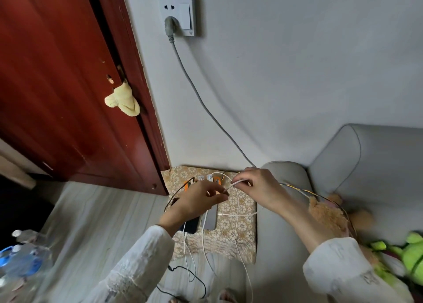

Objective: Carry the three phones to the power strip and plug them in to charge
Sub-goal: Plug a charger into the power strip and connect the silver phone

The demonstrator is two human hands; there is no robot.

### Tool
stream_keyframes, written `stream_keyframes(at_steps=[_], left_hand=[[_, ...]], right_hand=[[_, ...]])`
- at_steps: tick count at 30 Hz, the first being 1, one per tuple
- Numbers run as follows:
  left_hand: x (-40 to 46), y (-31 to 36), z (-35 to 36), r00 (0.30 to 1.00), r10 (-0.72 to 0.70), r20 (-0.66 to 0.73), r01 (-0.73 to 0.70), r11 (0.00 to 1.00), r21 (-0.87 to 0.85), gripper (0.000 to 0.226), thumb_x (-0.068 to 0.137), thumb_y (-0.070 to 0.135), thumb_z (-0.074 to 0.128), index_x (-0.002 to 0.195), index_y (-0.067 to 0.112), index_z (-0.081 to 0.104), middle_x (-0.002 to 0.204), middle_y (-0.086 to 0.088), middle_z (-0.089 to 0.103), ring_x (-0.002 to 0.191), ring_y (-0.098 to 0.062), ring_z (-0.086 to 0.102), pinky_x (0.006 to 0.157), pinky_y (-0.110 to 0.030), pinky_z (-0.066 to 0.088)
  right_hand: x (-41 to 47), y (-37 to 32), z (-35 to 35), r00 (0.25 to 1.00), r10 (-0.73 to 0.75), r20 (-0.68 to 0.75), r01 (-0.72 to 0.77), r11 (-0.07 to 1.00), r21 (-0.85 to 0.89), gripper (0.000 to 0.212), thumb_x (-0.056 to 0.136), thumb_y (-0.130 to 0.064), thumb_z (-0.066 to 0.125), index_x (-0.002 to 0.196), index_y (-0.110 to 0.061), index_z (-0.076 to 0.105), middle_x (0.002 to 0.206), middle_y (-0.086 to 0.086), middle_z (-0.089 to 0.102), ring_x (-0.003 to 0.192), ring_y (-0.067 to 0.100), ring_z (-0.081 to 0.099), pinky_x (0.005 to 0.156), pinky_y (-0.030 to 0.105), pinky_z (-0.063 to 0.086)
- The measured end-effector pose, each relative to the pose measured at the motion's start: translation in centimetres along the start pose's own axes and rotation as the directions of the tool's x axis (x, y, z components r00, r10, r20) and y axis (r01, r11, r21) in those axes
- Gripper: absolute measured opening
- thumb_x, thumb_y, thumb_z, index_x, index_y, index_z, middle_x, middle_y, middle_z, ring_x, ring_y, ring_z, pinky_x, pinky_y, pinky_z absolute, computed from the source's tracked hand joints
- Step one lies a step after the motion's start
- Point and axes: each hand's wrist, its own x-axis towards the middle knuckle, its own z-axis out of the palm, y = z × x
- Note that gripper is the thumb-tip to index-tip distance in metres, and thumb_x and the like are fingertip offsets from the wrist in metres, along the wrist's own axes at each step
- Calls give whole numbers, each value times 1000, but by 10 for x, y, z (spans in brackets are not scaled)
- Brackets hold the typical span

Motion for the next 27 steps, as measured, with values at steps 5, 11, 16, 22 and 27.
stream_keyframes(at_steps=[5, 11, 16, 22, 27], left_hand=[[-10, -9, -9, 999, -53, 15, 55, 962, -269, 12, 85, 10, 61, 76, 12, 68, 70, -5, 59, 61, -18, 62, 65, -26, 59], [-32, -41, -43, 959, -167, 230, 216, 955, -205, 10, 86, 12, 60, 78, 11, 67, 60, 2, 66, 56, -11, 65, 57, -17, 53], [-26, -37, -45, 900, -252, 356, 247, 967, 61, 18, 87, 23, 59, 104, 20, 65, 97, -4, 68, 82, -13, 64, 76, -20, 52], [-10, -13, -14, 911, -153, 383, 146, 988, 47, 34, 93, 30, 47, 123, 13, 51, 117, -5, 64, 99, -13, 60, 87, -22, 46], [6, -11, 18, 993, -116, -34, 118, 989, 85, 27, 88, 31, 56, 92, 4, 57, 69, 5, 57, 63, -11, 53, 59, -20, 43]], right_hand=[[-5, 17, 0, 992, 51, -115, -59, 996, -69, 9, 83, -21, 65, 84, -18, 73, 81, 1, 68, 80, 15, 55, 70, 29, 42], [-22, 58, -5, 859, 481, -174, -510, 834, -211, 23, 89, -28, 54, 89, -9, 67, 92, 19, 64, 95, 37, 59, 72, 35, 43], [-11, 40, 6, 751, 660, 28, -502, 543, 673, 19, 89, -1, 46, 98, -2, 62, 71, 7, 62, 69, 21, 64, 65, 31, 52], [-4, 2, 22, 839, 475, 266, -368, 135, 920, 15, 88, -7, 53, 93, -5, 67, 80, 8, 72, 72, 16, 71, 62, 21, 55], [5, -12, 35, 829, 437, 348, -408, 46, 912, 16, 90, -11, 50, 96, -5, 64, 94, 10, 69, 81, 16, 69, 67, 22, 53]])
